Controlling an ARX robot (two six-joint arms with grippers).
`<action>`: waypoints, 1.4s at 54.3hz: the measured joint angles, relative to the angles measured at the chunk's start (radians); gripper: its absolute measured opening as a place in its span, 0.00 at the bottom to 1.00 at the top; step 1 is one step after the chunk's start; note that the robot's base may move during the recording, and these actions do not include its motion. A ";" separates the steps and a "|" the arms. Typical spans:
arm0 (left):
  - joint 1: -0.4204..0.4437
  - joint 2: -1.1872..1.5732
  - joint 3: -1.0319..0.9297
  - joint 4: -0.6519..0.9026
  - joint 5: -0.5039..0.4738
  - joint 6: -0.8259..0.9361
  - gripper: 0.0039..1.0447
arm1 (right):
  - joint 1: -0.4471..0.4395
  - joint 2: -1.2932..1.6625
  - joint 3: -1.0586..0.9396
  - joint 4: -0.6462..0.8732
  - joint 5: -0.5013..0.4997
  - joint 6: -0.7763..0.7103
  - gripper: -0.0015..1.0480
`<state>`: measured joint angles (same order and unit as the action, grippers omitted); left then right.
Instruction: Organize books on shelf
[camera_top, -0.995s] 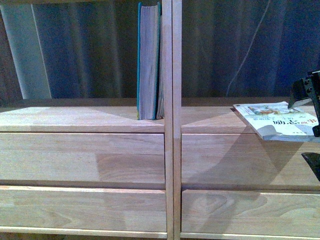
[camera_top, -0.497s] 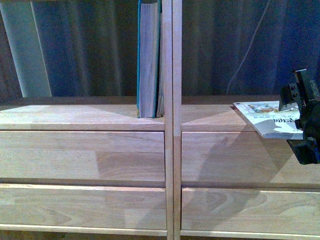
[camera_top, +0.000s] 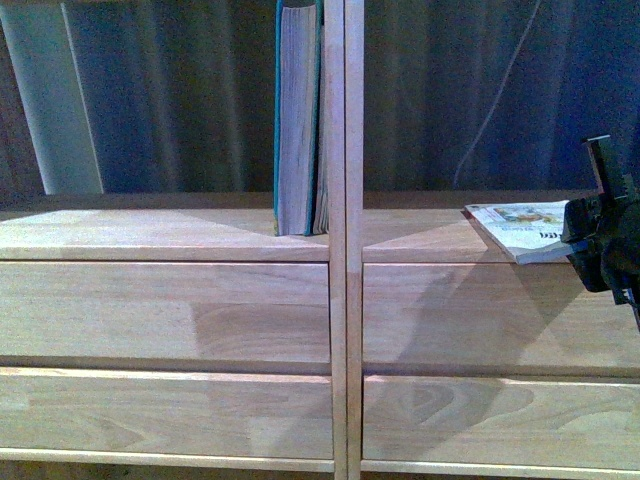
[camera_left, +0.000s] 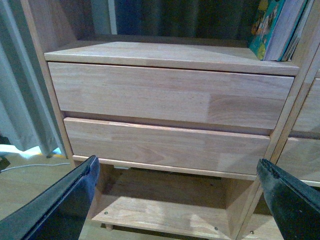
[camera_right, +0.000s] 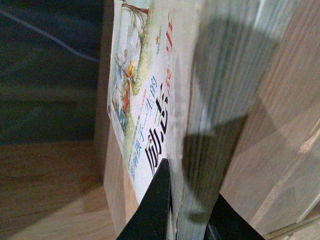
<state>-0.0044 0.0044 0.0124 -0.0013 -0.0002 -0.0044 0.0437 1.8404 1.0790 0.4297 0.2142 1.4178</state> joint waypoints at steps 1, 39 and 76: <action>0.000 0.000 0.000 0.000 0.000 0.000 0.93 | 0.000 0.000 0.000 0.001 0.000 0.000 0.07; 0.000 0.000 0.000 0.000 0.000 0.000 0.93 | -0.069 -0.234 -0.048 0.021 -0.137 -0.166 0.07; 0.000 0.000 0.000 0.000 0.000 0.000 0.93 | -0.264 -0.752 -0.133 -0.051 -0.467 -0.489 0.07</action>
<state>-0.0044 0.0044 0.0124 -0.0013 -0.0002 -0.0044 -0.2199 1.0882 0.9459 0.3782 -0.2523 0.9283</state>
